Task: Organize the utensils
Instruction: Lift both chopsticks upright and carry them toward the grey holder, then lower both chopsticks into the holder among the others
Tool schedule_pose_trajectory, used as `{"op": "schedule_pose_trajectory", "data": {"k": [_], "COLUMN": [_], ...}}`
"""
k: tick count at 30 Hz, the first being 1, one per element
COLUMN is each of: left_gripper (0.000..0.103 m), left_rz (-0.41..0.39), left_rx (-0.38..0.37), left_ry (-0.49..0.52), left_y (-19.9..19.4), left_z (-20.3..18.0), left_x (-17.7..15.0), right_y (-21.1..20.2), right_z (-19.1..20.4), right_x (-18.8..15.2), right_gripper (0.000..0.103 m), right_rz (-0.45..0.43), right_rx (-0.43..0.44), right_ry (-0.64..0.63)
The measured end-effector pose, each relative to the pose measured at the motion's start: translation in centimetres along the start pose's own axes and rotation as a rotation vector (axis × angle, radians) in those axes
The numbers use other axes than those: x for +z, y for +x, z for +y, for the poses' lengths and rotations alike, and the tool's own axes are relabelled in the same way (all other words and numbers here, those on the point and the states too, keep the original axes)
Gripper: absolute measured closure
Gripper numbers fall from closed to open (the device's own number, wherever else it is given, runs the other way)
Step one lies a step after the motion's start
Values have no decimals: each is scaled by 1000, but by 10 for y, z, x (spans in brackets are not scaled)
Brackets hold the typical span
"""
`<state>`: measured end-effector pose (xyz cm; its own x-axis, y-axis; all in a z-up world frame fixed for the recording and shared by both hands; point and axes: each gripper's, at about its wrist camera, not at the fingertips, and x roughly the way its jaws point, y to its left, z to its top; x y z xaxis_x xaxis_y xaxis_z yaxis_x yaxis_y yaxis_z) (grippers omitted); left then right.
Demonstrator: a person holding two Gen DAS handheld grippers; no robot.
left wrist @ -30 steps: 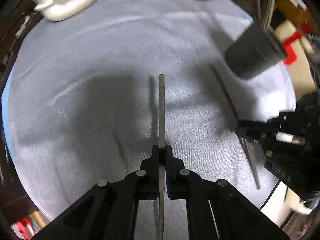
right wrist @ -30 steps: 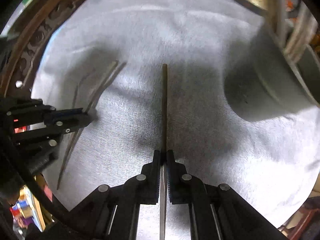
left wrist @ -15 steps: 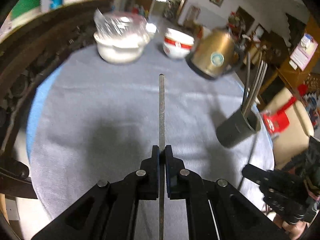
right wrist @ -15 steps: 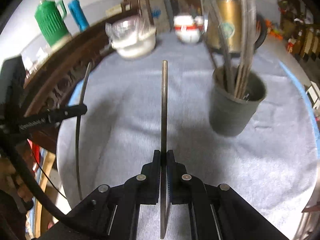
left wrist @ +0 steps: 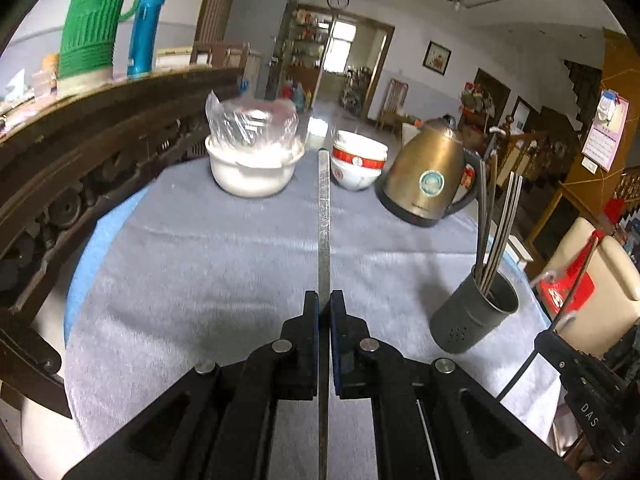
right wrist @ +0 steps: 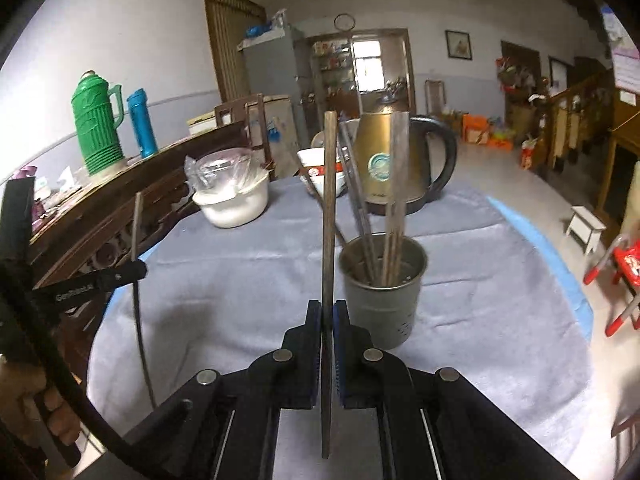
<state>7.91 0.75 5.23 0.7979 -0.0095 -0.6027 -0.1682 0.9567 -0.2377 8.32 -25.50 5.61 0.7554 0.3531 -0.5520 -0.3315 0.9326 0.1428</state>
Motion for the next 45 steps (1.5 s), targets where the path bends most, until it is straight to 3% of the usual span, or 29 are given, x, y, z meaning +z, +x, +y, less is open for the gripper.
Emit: {"op": "schedule_pose_trajectory", "data": {"k": [6, 19, 31, 45], "left_gripper": [98, 97, 97, 97], "left_rz": [-87, -181, -200, -190], "left_rx": [37, 74, 37, 11], "left_ry": [3, 51, 60, 30], "left_y": [-7, -26, -66, -72], "left_z": [5, 13, 13, 9], "left_x": [-14, -38, -52, -48], "right_y": [-8, -27, -42, -46], "right_z": [-5, -3, -4, -11], "right_x": [-7, -15, -23, -25], "right_gripper": [97, 97, 97, 97], "right_rz": [-40, -48, -46, -53], "right_rx": [-32, -36, -30, -19], "right_ry": [-13, -17, 2, 45]}}
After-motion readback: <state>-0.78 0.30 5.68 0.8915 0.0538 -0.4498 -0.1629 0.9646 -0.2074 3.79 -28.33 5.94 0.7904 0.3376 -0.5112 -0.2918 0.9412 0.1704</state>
